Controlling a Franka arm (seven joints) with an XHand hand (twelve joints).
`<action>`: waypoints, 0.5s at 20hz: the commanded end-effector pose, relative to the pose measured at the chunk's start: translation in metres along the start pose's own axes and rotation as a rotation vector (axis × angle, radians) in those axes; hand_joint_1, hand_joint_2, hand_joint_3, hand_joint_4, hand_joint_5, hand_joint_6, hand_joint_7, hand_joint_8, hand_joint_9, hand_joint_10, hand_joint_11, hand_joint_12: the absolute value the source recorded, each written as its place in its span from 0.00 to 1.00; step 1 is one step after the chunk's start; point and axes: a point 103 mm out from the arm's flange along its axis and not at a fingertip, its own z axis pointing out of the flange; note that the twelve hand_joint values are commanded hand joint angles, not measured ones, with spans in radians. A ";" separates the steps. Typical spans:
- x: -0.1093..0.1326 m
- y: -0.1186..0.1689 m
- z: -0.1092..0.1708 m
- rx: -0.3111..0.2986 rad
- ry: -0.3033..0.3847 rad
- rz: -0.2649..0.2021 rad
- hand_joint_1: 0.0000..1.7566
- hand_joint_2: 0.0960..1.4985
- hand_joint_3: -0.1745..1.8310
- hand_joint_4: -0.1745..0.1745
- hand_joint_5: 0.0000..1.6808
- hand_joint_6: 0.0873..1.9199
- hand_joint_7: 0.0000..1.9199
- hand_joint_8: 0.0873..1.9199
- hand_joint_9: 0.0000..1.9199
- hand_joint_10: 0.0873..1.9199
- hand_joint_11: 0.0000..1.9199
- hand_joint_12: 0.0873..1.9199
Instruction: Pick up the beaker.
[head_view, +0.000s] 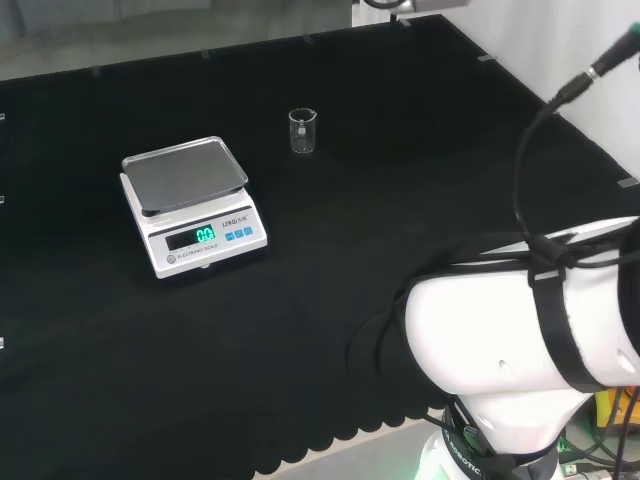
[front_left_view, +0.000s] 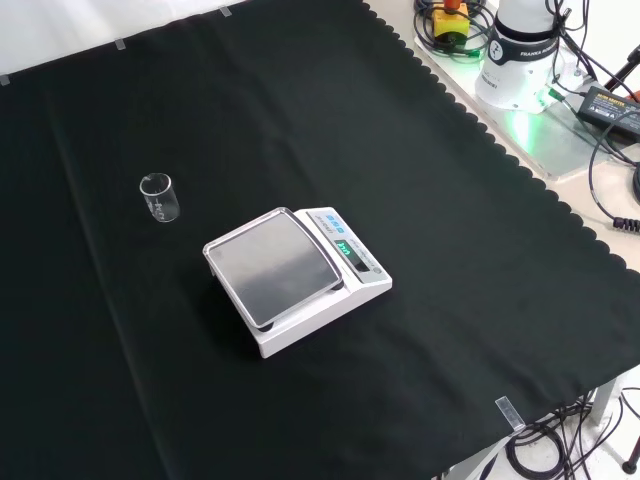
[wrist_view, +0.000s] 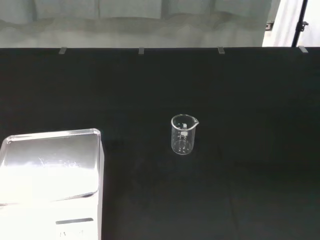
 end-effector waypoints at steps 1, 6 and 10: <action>0.011 0.039 0.020 0.000 0.103 -0.017 0.16 0.52 0.18 0.46 0.00 0.00 0.00 0.04 0.00 0.15 0.00 0.65; -0.015 0.077 0.039 0.021 0.174 -0.033 0.16 0.52 0.17 0.45 0.00 0.00 0.00 0.05 0.00 0.19 0.00 0.66; -0.044 0.113 0.047 0.038 0.233 -0.055 0.16 0.53 0.16 0.44 0.00 0.00 0.00 0.09 0.00 0.23 0.00 0.68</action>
